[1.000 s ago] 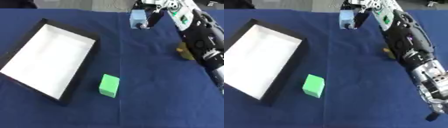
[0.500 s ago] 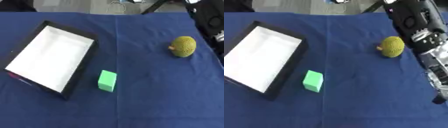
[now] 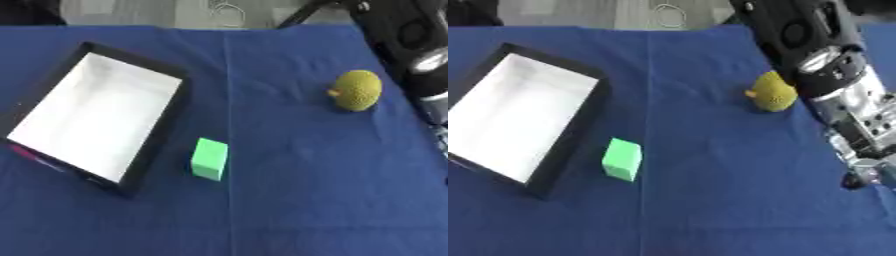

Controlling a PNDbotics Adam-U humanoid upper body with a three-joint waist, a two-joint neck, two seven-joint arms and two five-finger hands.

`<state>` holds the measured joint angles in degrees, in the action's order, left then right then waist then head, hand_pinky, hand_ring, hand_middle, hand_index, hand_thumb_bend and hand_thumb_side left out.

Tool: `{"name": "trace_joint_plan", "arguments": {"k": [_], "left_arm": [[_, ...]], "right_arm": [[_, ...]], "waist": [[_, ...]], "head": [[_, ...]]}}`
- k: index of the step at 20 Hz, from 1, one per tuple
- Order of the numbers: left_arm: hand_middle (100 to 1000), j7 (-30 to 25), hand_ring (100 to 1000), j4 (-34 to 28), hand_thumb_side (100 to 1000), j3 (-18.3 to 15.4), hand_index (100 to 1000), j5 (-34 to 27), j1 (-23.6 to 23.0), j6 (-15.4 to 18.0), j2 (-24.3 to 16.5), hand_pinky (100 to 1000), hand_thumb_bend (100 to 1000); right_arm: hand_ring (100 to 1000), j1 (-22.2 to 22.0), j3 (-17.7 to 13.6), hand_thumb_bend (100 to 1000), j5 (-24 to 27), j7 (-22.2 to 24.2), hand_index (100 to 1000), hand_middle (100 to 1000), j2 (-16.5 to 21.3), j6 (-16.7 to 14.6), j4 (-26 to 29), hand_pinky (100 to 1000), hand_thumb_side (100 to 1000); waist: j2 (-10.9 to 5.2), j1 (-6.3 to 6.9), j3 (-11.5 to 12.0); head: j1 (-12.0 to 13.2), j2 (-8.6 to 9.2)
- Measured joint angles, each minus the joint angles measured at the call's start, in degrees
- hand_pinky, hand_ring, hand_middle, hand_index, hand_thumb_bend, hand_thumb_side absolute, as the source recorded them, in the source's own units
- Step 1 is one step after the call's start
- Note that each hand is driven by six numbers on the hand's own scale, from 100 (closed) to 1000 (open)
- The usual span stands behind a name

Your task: Pick up objects on the table and place them in the box.

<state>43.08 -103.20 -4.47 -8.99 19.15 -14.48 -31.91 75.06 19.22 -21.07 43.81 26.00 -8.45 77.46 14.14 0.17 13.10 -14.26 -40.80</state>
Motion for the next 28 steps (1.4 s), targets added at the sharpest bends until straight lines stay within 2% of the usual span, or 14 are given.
{"name": "trace_joint_plan", "arguments": {"k": [1,2,3,8,14,20,28], "left_arm": [[851,0.02,784,0.36,620,0.00,875,0.00,0.04,0.10,0.01,648,601],[850,0.00,783,0.73,662,0.00,874,-0.02,0.09,0.26,0.04,647,505],[850,-0.01,782,1.12,621,-0.03,874,-0.07,0.12,0.45,0.13,646,598],[847,0.41,781,3.17,622,-1.37,875,-0.81,-0.01,1.93,0.04,646,595],[848,1.12,780,6.85,615,-4.34,878,-2.29,-0.29,4.77,-2.21,647,593],[851,0.86,782,8.22,615,-6.35,879,-3.10,-0.45,7.32,-5.08,650,590],[847,-0.81,777,4.71,610,-5.60,873,-4.03,1.40,8.03,-5.44,646,590]], "right_arm": [[699,0.07,0.28,187,0.10,0.10,624,462,-1.21,0.18,0.41,831,100],[695,0.07,0.63,251,0.13,0.24,623,460,-2.37,0.32,0.74,829,100],[695,0.05,0.98,180,0.14,0.41,623,460,-3.41,0.45,1.11,829,100],[670,-0.89,2.46,184,-0.81,0.84,615,454,-7.72,0.67,1.49,812,100],[657,-2.05,3.93,199,-5.92,0.47,612,456,-11.33,-0.33,0.06,801,100],[645,-4.75,5.41,216,-12.98,1.66,619,467,-14.58,-3.10,-5.17,801,100],[650,-7.86,5.16,213,-23.16,-2.74,632,476,-19.07,-6.15,-14.78,804,100]], "waist": [[0.00,-0.01,0.05],[0.00,-0.01,0.13],[0.00,-0.01,0.28],[0.00,-0.02,1.09],[0.03,-0.02,1.95],[0.09,-0.02,3.28],[1.18,-0.02,4.52]], "head": [[-0.19,-0.09],[-0.39,-0.17],[-0.55,-0.24],[-1.29,-0.37],[-2.63,-0.39],[-3.82,-0.36],[-5.44,0.03]]}}
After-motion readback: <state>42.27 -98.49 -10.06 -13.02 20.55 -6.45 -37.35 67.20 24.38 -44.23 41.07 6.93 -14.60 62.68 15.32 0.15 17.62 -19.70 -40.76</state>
